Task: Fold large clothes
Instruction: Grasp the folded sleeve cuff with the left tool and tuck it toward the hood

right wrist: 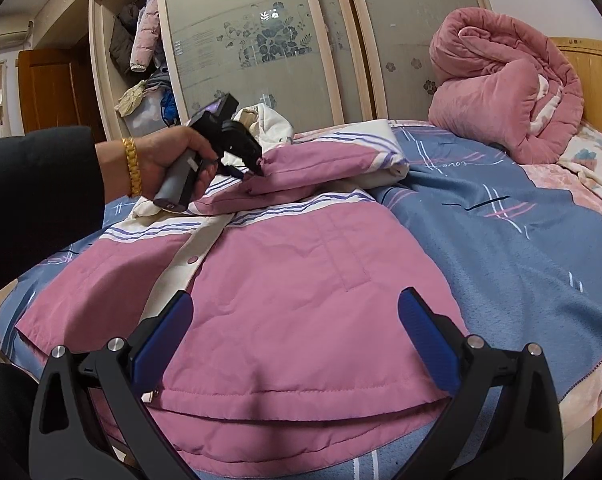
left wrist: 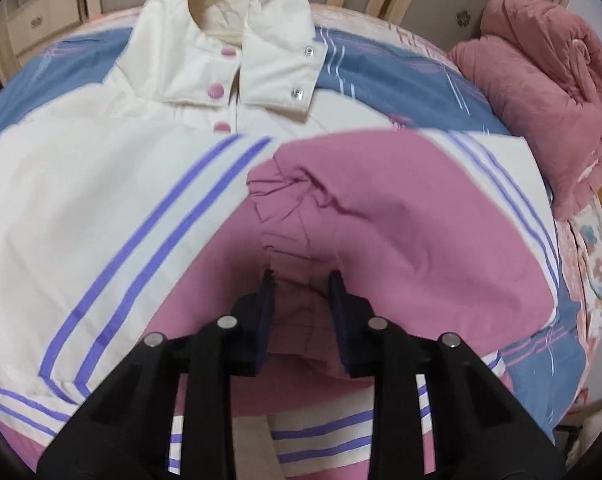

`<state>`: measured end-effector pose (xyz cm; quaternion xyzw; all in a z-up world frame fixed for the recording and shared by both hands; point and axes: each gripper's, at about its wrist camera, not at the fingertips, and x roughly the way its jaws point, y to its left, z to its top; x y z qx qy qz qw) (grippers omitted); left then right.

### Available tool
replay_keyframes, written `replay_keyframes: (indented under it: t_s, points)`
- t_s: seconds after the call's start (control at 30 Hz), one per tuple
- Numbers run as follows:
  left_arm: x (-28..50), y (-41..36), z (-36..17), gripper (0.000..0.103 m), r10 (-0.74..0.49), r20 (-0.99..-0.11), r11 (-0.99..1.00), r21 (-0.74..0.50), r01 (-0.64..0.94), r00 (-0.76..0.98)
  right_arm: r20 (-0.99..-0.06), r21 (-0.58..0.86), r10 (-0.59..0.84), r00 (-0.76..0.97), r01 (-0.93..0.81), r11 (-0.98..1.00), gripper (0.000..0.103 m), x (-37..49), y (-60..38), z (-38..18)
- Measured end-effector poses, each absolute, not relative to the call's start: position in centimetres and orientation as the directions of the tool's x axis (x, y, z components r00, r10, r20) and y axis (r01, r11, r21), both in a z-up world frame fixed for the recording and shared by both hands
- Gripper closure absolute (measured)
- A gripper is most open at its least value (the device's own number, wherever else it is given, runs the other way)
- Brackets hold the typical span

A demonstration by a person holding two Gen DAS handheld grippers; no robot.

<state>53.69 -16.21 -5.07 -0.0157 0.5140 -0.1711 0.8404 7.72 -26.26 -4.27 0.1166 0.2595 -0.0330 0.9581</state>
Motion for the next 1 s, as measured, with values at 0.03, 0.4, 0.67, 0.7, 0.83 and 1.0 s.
replay_keyframes:
  t_s: [0.03, 0.4, 0.67, 0.7, 0.83, 1.0]
  points:
    - [53.3, -16.5, -4.2, 0.093, -0.311, -0.846, 0.936, -0.194, 0.292, 0.434, -0.506, 0.205, -0.003, 0.862, 0.124, 0.971, 0.001, 7.8, -26.2, -4.3]
    - [50.3, -14.9, 4.2, 0.095, -0.221, -0.715, 0.935, 0.040, 0.354, 0.663, -0.524, 0.190, -0.017, 0.851, 0.136, 0.972, 0.001, 8.3, -25.7, -4.7]
    - [52.3, -8.5, 0.5, 0.093, -0.014, -0.747, 0.970, 0.151, 0.191, 0.665, -0.533, 0.179, -0.020, 0.846, 0.136, 0.974, 0.001, 8.4, -25.6, -4.9]
    - [52.5, -7.7, 0.1, 0.093, 0.006, -0.745, 0.970, 0.166, 0.178, 0.667, -0.533, 0.180, -0.019, 0.846, 0.136, 0.974, 0.001, 8.4, -25.6, -4.9]
    - [53.0, -5.3, 0.1, 0.093, 0.112, -0.684, 0.951, 0.283, 0.121, 0.721, -0.537, 0.190, -0.014, 0.843, 0.137, 0.972, 0.001, 8.5, -25.9, -5.0]
    - [53.2, -3.5, 0.0, 0.092, 0.171, -0.648, 0.915, 0.384, 0.125, 0.742, -0.541, 0.195, -0.009, 0.841, 0.136, 0.971, 0.001, 8.9, -26.0, -5.1]
